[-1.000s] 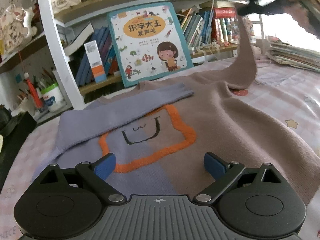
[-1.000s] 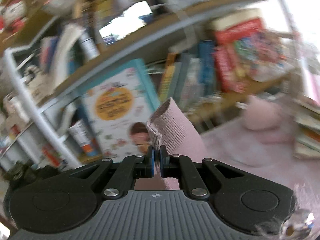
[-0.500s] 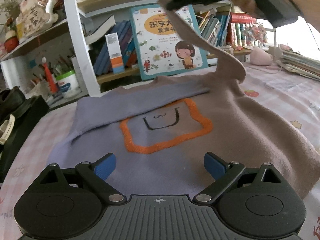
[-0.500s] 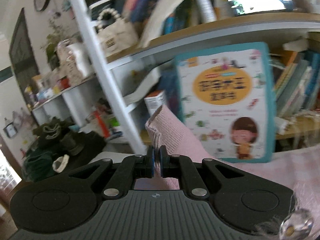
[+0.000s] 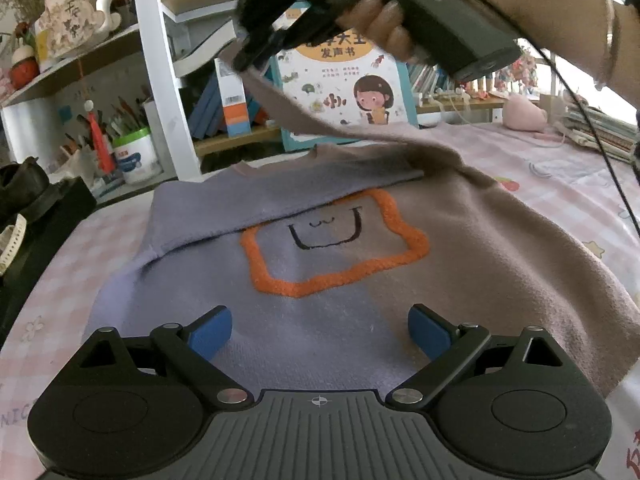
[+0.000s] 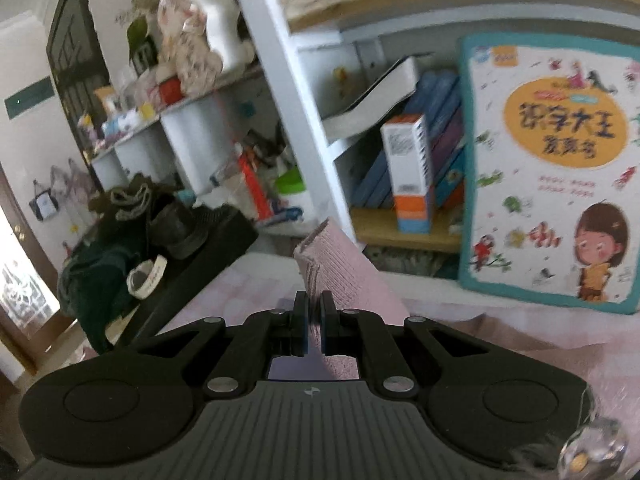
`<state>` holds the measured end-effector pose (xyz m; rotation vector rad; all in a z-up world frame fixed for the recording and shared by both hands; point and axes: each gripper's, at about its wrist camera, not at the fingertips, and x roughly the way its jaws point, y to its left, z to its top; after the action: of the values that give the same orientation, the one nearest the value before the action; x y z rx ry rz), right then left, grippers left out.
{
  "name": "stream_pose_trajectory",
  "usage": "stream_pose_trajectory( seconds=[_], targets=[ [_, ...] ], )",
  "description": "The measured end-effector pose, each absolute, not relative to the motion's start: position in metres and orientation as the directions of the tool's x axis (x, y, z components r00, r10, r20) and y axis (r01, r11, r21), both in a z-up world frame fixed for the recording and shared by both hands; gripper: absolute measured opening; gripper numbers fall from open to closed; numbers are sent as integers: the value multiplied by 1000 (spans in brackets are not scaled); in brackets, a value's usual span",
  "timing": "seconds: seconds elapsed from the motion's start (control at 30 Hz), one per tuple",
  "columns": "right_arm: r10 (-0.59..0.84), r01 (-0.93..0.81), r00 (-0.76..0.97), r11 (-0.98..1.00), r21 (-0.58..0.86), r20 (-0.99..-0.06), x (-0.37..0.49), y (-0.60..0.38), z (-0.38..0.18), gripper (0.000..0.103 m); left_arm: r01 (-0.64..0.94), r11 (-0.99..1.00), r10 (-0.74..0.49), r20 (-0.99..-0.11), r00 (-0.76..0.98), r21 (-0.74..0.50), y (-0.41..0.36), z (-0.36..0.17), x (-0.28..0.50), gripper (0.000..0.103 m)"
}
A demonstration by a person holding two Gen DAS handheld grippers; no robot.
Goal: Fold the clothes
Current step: 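Lift and fold the beige sleeve across the sweater front with the right tool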
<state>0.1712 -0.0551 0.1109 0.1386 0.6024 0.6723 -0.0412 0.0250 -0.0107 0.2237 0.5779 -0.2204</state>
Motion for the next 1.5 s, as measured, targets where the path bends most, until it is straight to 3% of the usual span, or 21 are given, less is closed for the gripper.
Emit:
stream_pose_trajectory(
  seconds=[0.43,1.07,1.27,1.33,1.5],
  targets=[
    [591,-553,564,789,268,-576,179,-7,64,6,267,953,-142,-561,815,146,25,-11,-42,97],
    [611,-520,469,775,360,-638,191,4,25,7,270,951,-138,-574,807,152,23,-11,-42,97],
    [663,-457,386,742,491,-642,198,-4,8,20,271,950,-137,-577,805,153,23,-11,-41,97],
    [683,-453,374,725,519,-627,197,-8,10,34,271,951,-138,-579,804,149,23,-11,-40,97],
    [706,-509,380,699,502,-598,181,-19,27,46,269,952,-139,-581,802,144,24,-11,-39,97]
  ],
)
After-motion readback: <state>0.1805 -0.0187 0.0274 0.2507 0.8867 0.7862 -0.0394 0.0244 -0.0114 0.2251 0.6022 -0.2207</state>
